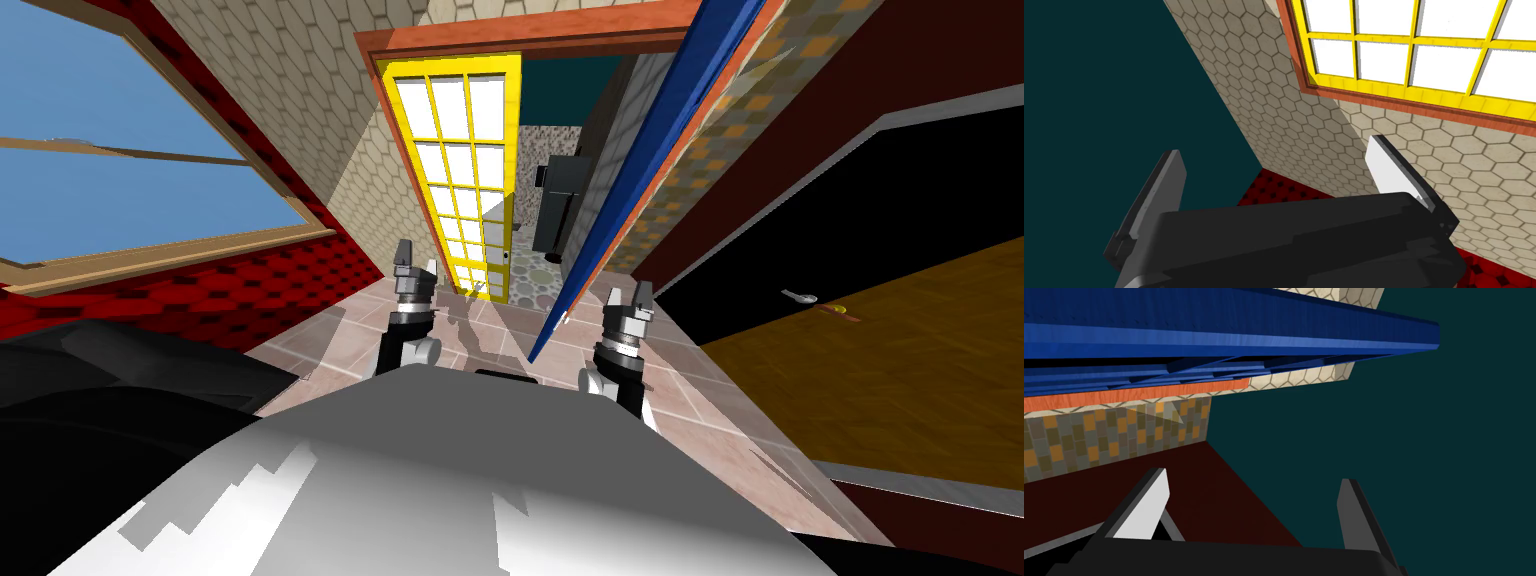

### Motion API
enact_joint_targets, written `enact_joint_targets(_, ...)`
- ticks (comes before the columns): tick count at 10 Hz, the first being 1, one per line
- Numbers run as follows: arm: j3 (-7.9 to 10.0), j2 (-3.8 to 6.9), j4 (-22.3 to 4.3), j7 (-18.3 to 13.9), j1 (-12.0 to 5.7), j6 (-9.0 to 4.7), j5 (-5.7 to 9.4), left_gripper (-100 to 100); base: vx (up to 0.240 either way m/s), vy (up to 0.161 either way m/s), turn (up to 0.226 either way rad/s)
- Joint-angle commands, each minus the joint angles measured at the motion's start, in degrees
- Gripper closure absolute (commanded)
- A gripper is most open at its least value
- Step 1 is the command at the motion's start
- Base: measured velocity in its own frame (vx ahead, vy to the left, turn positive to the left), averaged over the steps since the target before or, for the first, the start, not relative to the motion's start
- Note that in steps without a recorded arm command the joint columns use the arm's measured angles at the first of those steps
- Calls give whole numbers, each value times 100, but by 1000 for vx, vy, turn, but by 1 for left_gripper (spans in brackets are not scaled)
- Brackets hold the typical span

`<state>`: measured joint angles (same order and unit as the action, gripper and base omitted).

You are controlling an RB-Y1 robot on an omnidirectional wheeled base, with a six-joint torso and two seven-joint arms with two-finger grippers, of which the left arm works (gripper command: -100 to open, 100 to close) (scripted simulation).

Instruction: Pull the door open

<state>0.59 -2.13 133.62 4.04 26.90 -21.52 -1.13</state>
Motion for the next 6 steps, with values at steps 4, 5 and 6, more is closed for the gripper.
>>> enact_joint_targets(4,-143,188,-461,-265,-168,-199,297,-100,-95,62,-45)
enact_joint_targets(5,-169,219,-546,-314,-200,-236,352,-100,-61,106,-32)
enact_joint_targets(6,-207,254,-667,-383,-244,-288,429,-100,-48,82,-27)
